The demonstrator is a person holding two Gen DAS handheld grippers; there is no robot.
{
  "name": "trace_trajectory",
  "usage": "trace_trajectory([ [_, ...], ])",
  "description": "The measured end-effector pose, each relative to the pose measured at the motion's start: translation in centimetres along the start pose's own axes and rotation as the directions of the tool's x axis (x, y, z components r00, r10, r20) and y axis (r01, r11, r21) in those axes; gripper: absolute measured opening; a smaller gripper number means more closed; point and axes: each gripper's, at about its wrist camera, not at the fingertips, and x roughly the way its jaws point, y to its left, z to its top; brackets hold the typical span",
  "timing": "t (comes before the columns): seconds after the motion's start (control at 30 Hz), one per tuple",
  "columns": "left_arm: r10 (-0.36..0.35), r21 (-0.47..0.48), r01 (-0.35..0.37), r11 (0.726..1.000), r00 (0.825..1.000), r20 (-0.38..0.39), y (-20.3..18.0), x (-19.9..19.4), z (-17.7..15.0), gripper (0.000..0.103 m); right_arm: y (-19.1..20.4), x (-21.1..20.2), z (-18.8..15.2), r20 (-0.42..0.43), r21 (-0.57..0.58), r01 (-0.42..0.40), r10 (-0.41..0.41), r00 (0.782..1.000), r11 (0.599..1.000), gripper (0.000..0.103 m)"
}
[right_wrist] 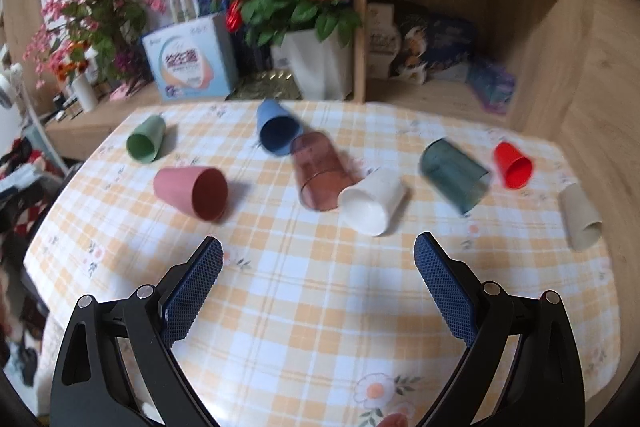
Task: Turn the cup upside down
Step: 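Reach the left tool to the green cup lying on its side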
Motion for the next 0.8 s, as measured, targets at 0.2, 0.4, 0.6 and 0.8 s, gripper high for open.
trace_trajectory([
  [0.2,-0.055,-0.051,0.051,0.997,0.996,-0.076,1.1,4.4,2.2,0.097,-0.6,3.2,-0.3,-0.093,0.019,0.032,-0.030,0.995,0.999,0.093],
  [0.4,-0.161,-0.176,0.134,0.975,0.976,-0.144,3.7,10.0,6.7,0.091,-1.5,5.4,-0.6,-0.145,0.047,0.025,-0.018,0.989,0.999,0.093],
  [0.6,-0.197,-0.267,0.132,0.955,0.951,-0.237,6.0,19.8,12.5,0.090,-1.9,6.9,-0.4,-0.186,0.053,0.037,-0.026,0.982,0.998,0.093],
  [0.8,-0.271,-0.455,0.094,0.885,0.901,-0.340,9.0,28.5,14.7,0.086,-2.6,7.8,-0.3,-0.205,0.085,0.041,-0.023,0.978,0.996,0.093],
])
